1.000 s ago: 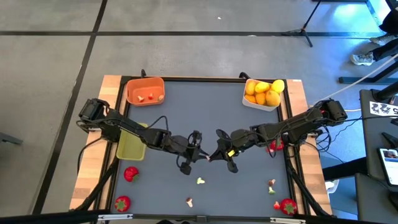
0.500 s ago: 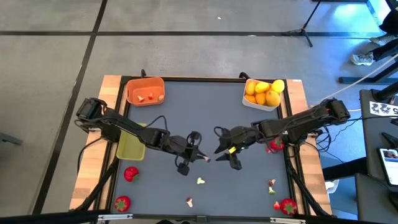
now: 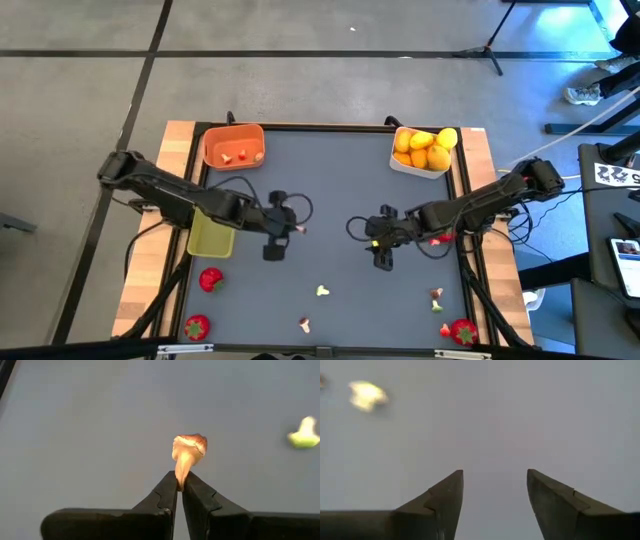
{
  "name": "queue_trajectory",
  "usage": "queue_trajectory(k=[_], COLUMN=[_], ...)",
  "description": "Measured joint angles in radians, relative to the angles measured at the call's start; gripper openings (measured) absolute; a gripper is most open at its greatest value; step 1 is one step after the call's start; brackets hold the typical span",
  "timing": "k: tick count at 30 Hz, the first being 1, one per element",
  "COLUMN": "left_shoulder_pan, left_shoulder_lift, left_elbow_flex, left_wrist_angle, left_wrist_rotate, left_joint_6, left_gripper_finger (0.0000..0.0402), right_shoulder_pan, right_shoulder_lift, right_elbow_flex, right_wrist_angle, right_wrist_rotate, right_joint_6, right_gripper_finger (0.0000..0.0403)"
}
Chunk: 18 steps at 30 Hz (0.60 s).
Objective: Sort produce into baskets
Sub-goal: Put the brown mushroom into the orange bin
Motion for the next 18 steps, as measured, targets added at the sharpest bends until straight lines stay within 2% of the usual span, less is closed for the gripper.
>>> queue_trajectory(k=[5,10,15,18], left_shoulder_pan=[0.078,0.201,0.343,0.402], left_shoulder_lift=[-0.078,-0.094,-0.095,-0.095], left_elbow_flex=[0.000,0.004,0.027,0.042], left_wrist_angle=[-0.209,-0.380,-0.487,-0.517], left_wrist_rotate=[-0.008,-0.008,-0.008,-0.008], left_joint_6=[-0.099,-0.116,-0.108,-0.094], left_gripper_finger=[0.0021,0.0021,0.0021,0.0021], right_shoulder_pan=[0.000,0.001,0.001,0.001], right_shoulder_lift=[0.021,0.028,0.027,0.027], right_elbow_flex=[-0.084,-0.141,-0.177,-0.178], right_wrist_angle=[0.006,0.040,0.117,0.132], right_wrist_rotate=[0.069,0.080,0.089,0.140], right_joint_6=[0.061,0.083,0.081,0.075], right_gripper_finger=[0.0218,0.0218,0.0218,0.0218])
